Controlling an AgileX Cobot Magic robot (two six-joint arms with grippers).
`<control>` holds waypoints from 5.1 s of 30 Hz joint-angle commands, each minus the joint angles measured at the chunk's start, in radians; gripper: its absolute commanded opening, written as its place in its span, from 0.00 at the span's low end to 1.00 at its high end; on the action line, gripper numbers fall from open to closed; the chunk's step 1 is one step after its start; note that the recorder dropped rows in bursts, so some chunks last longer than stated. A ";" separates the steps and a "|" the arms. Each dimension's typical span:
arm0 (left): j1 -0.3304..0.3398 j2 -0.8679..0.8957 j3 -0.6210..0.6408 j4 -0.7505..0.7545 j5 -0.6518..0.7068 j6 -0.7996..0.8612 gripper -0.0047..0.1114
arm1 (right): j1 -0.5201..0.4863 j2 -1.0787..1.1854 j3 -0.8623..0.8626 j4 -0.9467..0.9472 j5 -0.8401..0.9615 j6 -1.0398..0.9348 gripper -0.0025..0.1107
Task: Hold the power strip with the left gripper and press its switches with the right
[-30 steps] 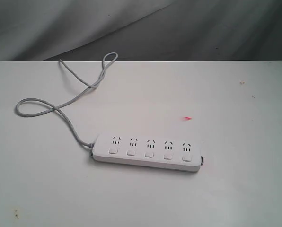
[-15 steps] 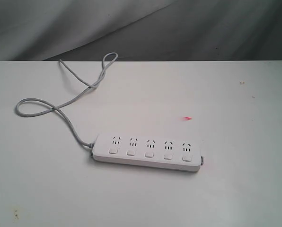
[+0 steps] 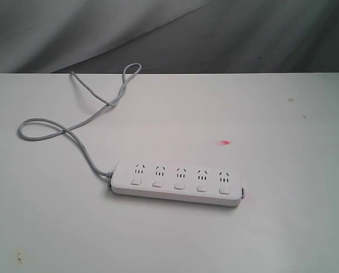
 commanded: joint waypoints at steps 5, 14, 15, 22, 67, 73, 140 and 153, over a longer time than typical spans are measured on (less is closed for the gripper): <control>0.000 0.148 -0.199 0.138 0.190 0.001 0.04 | -0.007 -0.005 0.003 -0.008 0.000 0.004 0.02; 0.000 0.647 -0.633 0.568 0.553 0.287 0.04 | -0.007 -0.005 0.003 -0.008 0.000 0.004 0.02; 0.000 0.695 -0.674 0.568 0.584 0.352 0.04 | -0.007 -0.005 0.003 -0.008 0.000 0.004 0.02; 0.000 1.093 -0.955 0.489 0.859 0.698 0.04 | -0.007 -0.005 0.003 -0.008 0.000 0.004 0.02; 0.000 1.692 -1.072 0.096 0.780 1.335 0.89 | -0.007 -0.005 0.003 -0.008 0.000 0.004 0.02; 0.000 1.738 -1.072 0.096 0.784 1.392 0.89 | -0.007 -0.005 0.003 -0.008 0.000 0.004 0.02; -0.092 2.024 -1.157 0.177 0.680 1.384 0.62 | -0.007 -0.005 0.003 -0.008 0.000 0.004 0.02; -0.092 2.024 -1.157 0.165 0.680 1.384 0.59 | -0.007 -0.005 0.003 -0.008 0.000 0.004 0.02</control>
